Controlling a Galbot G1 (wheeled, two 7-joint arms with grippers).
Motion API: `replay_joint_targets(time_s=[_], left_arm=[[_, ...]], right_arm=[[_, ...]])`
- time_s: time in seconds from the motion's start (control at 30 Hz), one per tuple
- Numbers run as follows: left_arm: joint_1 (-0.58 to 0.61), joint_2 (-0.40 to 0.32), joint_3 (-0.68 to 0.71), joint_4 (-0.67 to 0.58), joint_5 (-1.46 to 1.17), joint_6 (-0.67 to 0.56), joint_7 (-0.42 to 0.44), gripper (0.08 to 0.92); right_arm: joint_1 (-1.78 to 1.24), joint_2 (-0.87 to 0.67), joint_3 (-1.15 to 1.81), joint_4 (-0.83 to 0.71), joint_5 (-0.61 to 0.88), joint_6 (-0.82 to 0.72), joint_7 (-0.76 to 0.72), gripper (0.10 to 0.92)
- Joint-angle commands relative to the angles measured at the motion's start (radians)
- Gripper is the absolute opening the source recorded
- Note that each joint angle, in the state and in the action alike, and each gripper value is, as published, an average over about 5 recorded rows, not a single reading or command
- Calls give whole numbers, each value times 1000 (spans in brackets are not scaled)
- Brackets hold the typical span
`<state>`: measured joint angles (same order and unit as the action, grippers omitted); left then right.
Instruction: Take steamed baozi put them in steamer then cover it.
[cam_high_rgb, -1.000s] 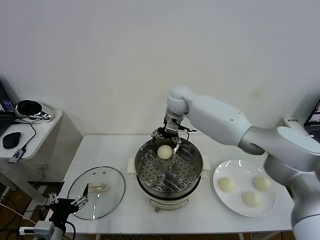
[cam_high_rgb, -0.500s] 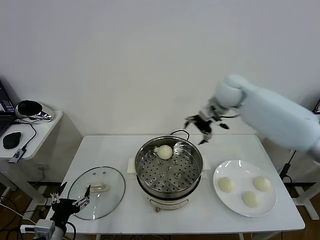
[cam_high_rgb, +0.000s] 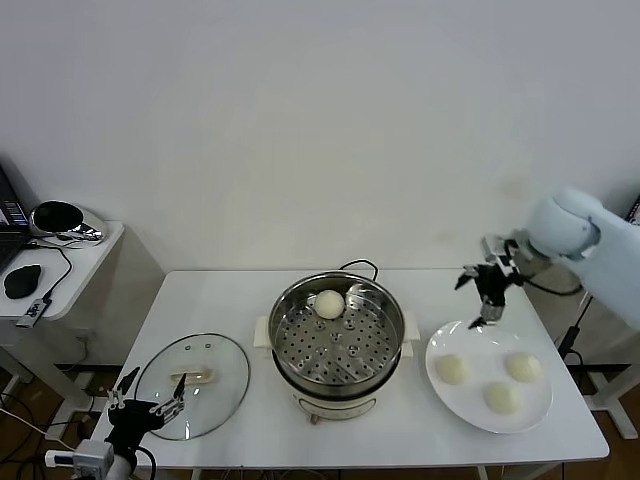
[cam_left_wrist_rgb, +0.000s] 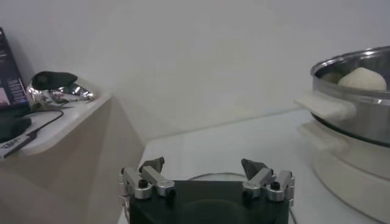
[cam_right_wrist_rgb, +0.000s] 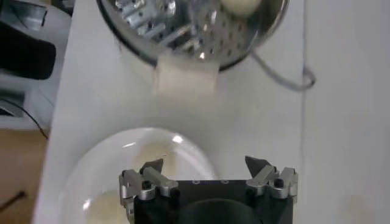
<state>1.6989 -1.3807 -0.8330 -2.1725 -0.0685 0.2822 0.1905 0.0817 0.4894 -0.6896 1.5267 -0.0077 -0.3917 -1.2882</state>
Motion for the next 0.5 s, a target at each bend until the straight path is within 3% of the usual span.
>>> replay_joint_targets(time_s=[0.03,0.5], left_arm=[[10,3,3,-3,-1,4,0,823],[-2,13,3,16,17,3,3,823]], right_arm=[[-248,-46,134,30,-92,-91,19,823],[-323,82,151,-79,-147,7,106,823]])
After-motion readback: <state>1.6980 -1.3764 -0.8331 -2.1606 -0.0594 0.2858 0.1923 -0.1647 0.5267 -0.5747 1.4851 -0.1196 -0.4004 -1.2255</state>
